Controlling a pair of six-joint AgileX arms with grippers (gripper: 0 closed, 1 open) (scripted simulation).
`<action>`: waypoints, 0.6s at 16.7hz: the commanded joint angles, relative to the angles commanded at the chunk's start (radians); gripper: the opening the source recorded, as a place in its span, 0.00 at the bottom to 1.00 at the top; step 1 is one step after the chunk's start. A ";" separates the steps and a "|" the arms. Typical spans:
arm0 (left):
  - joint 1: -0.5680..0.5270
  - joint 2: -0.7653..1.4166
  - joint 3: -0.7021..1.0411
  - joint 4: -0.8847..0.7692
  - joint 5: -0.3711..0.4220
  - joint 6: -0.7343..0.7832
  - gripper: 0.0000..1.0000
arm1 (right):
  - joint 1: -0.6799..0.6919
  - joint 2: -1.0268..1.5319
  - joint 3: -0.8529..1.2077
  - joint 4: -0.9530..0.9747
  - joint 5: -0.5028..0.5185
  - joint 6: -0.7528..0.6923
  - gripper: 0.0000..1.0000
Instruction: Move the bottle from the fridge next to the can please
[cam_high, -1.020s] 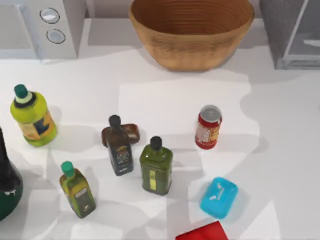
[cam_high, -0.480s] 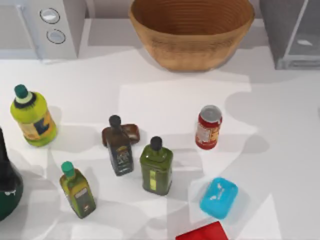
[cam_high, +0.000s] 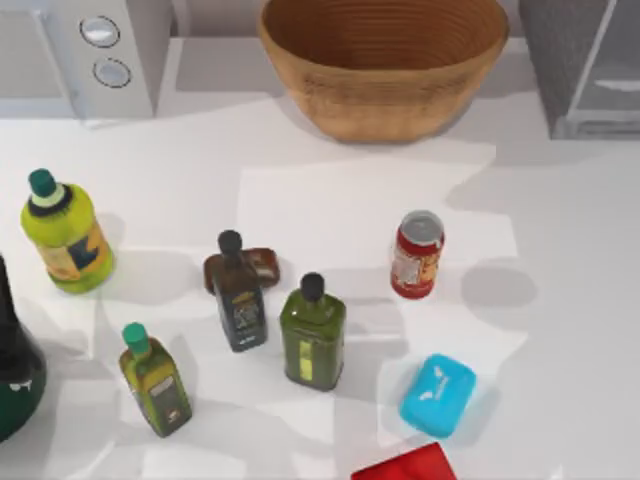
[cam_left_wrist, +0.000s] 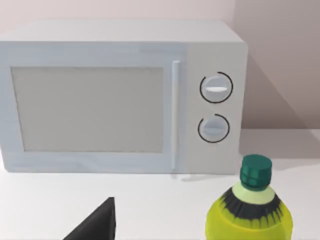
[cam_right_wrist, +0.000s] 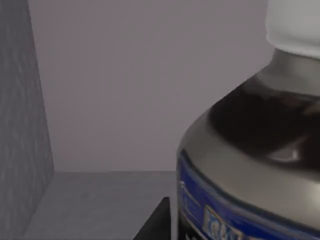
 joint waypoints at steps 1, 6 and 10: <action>0.000 0.000 0.000 0.000 0.000 0.000 1.00 | -0.008 -0.039 -0.066 0.020 -0.008 -0.001 0.00; 0.000 0.000 0.000 0.000 0.000 0.000 1.00 | -0.039 -0.183 -0.266 0.097 -0.038 -0.003 0.00; 0.000 0.000 0.000 0.000 0.000 0.000 1.00 | -0.040 -0.191 -0.275 0.101 -0.040 -0.003 0.00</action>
